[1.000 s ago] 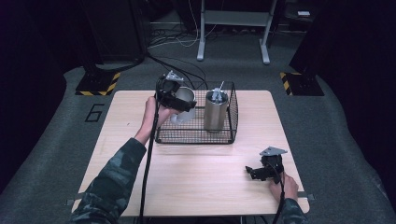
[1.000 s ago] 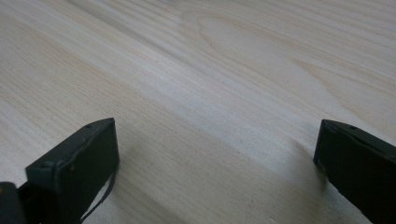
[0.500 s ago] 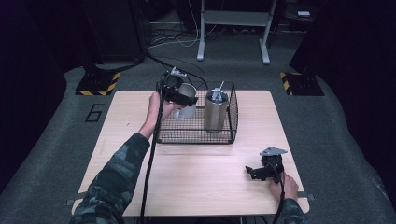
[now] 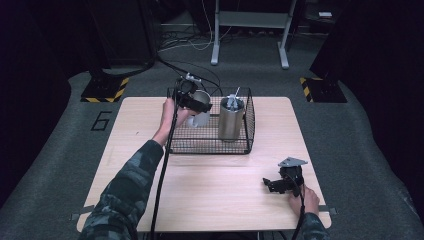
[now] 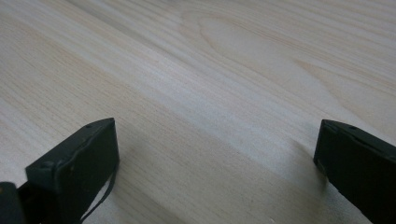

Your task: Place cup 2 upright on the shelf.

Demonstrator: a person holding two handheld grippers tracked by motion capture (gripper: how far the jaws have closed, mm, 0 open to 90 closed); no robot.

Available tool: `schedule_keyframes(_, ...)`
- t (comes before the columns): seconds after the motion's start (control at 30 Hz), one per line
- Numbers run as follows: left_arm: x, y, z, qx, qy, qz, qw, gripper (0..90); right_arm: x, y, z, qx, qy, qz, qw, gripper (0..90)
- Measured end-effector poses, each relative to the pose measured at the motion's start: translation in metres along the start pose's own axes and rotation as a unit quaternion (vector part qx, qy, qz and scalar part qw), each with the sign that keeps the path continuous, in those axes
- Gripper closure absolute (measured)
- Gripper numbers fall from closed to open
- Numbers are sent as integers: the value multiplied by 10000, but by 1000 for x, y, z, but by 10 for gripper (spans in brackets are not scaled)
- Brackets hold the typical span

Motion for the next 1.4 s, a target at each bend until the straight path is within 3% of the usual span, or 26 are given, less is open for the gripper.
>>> schedule_keyframes(0.3, 5, -17, 12, -38, 206, 99, 9997, 62, 0, 0, 0, -19, 48, 5, 10000, 0)
schedule_keyframes(0.77, 12, -41, 19, -68, 225, 367, 9991, 62, 0, 0, 0, -22, 20, 11, 10000, 0)
schedule_keyframes(1.23, 22, -60, 25, -73, 406, 502, 9979, 62, 0, 0, 0, -21, 32, 9, 10000, 0)
schedule_keyframes(1.4, 26, -67, 25, -93, 346, 639, 9973, 62, 0, 0, 0, -1, -13, 2, 10000, 0)
Point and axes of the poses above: each handheld gripper's, and its own axes: y roughly backward along the jaws, x roughly out of its underside, z roughly to its left, the point moved 3 cm from there along -y, roughly forward along the jaws, and after that the axes turned 7 degrees about y, right-handed, at the moved point
